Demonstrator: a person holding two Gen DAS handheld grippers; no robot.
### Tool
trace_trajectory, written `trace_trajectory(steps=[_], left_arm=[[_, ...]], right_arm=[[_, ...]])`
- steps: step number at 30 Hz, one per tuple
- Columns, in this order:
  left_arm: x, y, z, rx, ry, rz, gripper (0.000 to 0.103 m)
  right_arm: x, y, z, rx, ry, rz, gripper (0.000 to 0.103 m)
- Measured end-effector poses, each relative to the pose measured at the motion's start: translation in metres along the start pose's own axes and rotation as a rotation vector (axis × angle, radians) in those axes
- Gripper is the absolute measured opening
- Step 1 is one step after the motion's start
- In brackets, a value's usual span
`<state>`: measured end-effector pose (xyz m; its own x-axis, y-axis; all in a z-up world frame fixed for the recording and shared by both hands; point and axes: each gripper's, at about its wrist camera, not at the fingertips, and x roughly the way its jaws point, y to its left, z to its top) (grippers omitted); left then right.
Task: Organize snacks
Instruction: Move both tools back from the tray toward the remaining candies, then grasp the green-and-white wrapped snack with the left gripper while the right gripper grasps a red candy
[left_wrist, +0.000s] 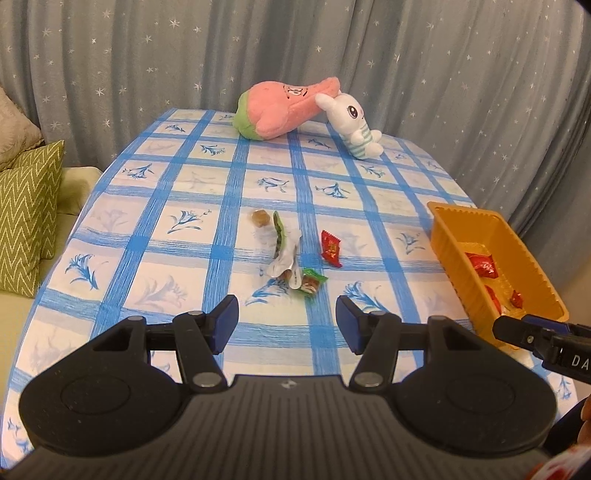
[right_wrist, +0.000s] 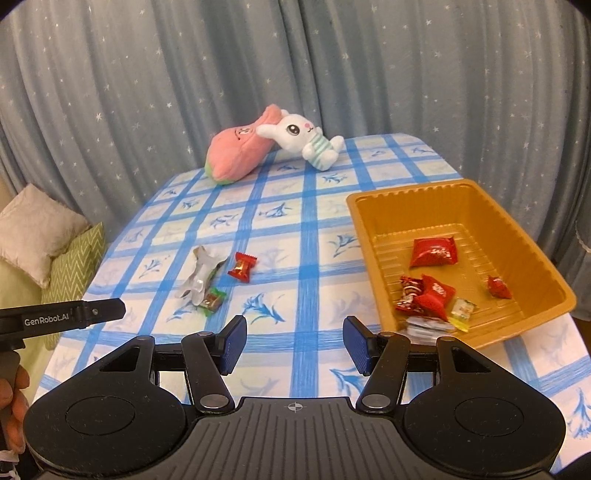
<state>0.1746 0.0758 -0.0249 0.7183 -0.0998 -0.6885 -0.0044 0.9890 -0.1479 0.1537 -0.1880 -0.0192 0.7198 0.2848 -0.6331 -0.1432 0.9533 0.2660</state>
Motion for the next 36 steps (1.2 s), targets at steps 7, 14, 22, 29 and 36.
trace_trajectory(steps=[7,14,22,29,36], left_arm=[[0.028,0.013,0.011,0.032,0.027,-0.002,0.054],[0.066,0.022,0.023,0.057,0.046,-0.015,0.054],[0.115,0.022,0.034,0.072,0.082,-0.047,0.049],[0.148,0.015,0.044,0.082,0.093,-0.081,0.038],[0.175,0.009,0.048,0.11,0.122,-0.091,0.033]], right_arm=[[0.027,0.011,0.005,-0.012,0.011,0.01,0.058],[0.06,0.02,0.007,-0.023,0.029,0.013,0.058],[0.103,0.025,0.008,-0.035,0.051,0.016,0.058],[0.135,0.024,0.01,-0.043,0.062,0.012,0.058],[0.159,0.021,0.016,-0.042,0.067,0.009,0.057]])
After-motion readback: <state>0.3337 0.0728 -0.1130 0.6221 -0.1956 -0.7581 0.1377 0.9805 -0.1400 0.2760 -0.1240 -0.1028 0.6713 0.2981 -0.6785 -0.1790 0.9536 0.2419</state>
